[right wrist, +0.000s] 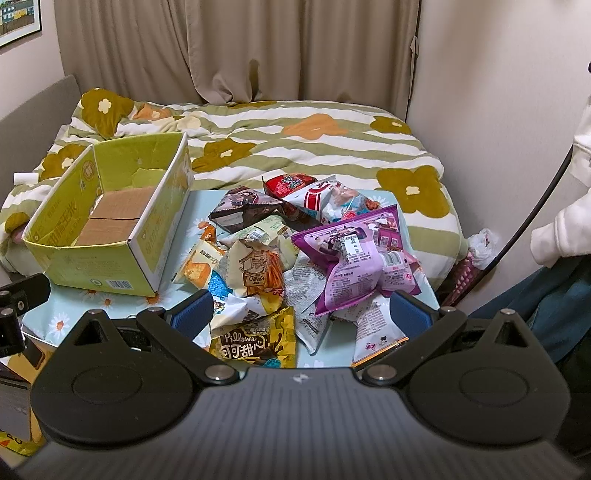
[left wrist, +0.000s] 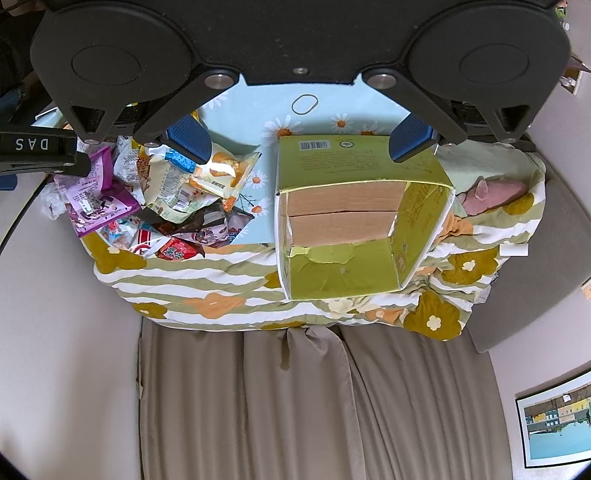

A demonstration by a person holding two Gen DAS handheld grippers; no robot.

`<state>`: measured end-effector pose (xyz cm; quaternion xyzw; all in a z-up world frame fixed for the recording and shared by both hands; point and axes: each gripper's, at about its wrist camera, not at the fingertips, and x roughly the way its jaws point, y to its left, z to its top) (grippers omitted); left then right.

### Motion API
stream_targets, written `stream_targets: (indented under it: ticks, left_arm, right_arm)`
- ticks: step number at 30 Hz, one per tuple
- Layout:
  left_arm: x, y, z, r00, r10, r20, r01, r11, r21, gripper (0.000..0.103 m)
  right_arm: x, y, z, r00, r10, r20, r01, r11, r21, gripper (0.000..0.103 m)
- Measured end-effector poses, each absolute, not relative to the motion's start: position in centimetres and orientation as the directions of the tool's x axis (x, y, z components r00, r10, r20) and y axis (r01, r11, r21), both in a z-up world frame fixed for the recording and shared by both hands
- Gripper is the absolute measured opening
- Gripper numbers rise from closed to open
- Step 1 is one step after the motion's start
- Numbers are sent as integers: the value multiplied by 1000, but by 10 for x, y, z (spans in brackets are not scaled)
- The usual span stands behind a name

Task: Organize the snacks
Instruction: 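Grasp a white snack bag with left tool while right tool grasps purple bag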

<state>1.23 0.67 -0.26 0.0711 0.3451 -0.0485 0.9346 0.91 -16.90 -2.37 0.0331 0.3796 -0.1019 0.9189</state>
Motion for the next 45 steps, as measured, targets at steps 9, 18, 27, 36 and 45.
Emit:
stream_targets:
  ticks: [9, 18, 27, 36, 45]
  left_arm:
    - [28, 4, -4, 742, -112, -661, 235, 967, 99, 103]
    - [53, -18, -23, 647, -287, -706, 392, 920, -14, 103]
    - [77, -77, -54, 641, -303, -705, 432, 902, 5, 103]
    - [110, -137, -96, 615, -258, -745, 453, 889, 67, 101]
    - [132, -160, -133, 582, -186, -791, 430, 897, 106, 91]
  right_arm:
    - [16, -171, -33, 674, -191, -714, 271, 963, -2, 103]
    - [1, -206, -30, 664, -257, -702, 322, 946, -42, 103]
    - [33, -265, -48, 667, -156, -729, 209, 978, -19, 103]
    - [93, -303, -82, 638, 20, -770, 57, 996, 73, 103]
    - [127, -321, -107, 579, 122, -806, -15, 990, 139, 103]
